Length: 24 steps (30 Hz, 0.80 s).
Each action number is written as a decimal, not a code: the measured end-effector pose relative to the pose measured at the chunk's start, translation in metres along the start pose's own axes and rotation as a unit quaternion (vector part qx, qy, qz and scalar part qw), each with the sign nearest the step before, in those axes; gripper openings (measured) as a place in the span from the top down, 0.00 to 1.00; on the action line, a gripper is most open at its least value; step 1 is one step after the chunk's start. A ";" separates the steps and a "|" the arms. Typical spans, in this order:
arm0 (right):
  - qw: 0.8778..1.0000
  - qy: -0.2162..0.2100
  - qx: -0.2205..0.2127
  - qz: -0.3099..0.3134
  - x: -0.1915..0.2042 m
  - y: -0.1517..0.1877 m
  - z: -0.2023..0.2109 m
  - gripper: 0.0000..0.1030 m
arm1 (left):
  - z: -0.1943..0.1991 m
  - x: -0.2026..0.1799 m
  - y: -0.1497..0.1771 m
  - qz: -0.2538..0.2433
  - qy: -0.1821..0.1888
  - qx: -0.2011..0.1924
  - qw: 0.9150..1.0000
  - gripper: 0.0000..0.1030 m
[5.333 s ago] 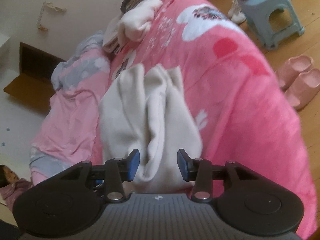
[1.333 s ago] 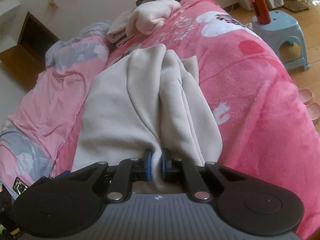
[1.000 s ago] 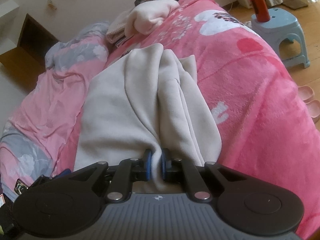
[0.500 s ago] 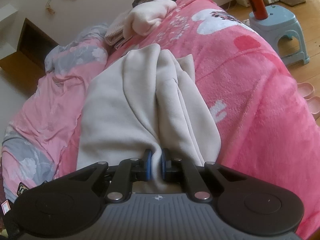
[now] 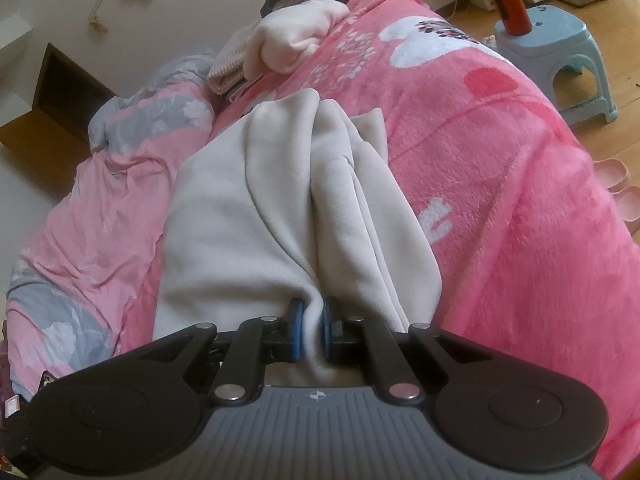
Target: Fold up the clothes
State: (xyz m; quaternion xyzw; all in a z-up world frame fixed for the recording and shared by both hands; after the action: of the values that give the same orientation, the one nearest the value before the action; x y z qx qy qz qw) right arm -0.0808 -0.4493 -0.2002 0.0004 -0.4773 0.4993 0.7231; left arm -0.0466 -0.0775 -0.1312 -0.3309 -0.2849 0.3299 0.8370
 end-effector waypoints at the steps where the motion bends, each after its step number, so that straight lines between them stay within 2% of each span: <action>1: 1.000 -0.001 0.000 0.000 0.000 0.000 0.000 0.94 | 0.007 0.005 -0.001 0.005 0.012 -0.001 1.000 0.26; 4: 1.000 0.000 0.000 0.001 0.001 0.000 0.000 0.94 | 0.029 0.021 -0.007 0.036 0.045 -0.016 0.998 0.26; 7: 1.000 0.003 0.002 0.002 0.003 0.000 -0.001 0.94 | 0.038 0.029 -0.025 0.056 0.060 -0.054 0.995 0.28; 10: 1.000 0.012 0.006 0.012 0.007 -0.002 0.000 0.93 | 0.029 0.017 -0.045 0.044 0.086 -0.080 0.992 0.48; 13: 0.999 0.027 0.010 0.033 0.014 -0.002 0.000 0.93 | 0.010 -0.005 -0.055 0.010 0.113 -0.079 0.990 0.60; 15: 0.999 0.032 0.012 0.041 0.016 -0.002 0.001 0.93 | -0.007 -0.018 -0.052 -0.010 0.124 -0.055 0.991 0.75; 19: 0.998 0.036 0.015 0.050 0.018 -0.002 0.000 0.93 | -0.024 -0.026 -0.039 -0.011 0.132 -0.029 0.991 0.75; 24: 0.998 0.036 0.021 0.051 0.018 -0.004 0.000 0.93 | -0.030 -0.019 -0.041 0.058 0.146 -0.016 0.987 0.75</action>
State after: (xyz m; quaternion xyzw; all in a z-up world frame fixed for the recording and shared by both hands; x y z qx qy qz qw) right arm -0.0776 -0.4387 -0.1860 -0.0271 -0.4396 0.5450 0.7134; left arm -0.0226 -0.1251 -0.1244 -0.4044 -0.1451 0.3220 0.8436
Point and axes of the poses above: each gripper's, at about its wrist camera, not at the fingertips, and z roughly against the way its jaws point, x to its left, y to its underside, the point moved 4 cm from there along -z, roughly the way its jaws point, and after that the axes turned 4 degrees about -y, right-handed, at the moved point
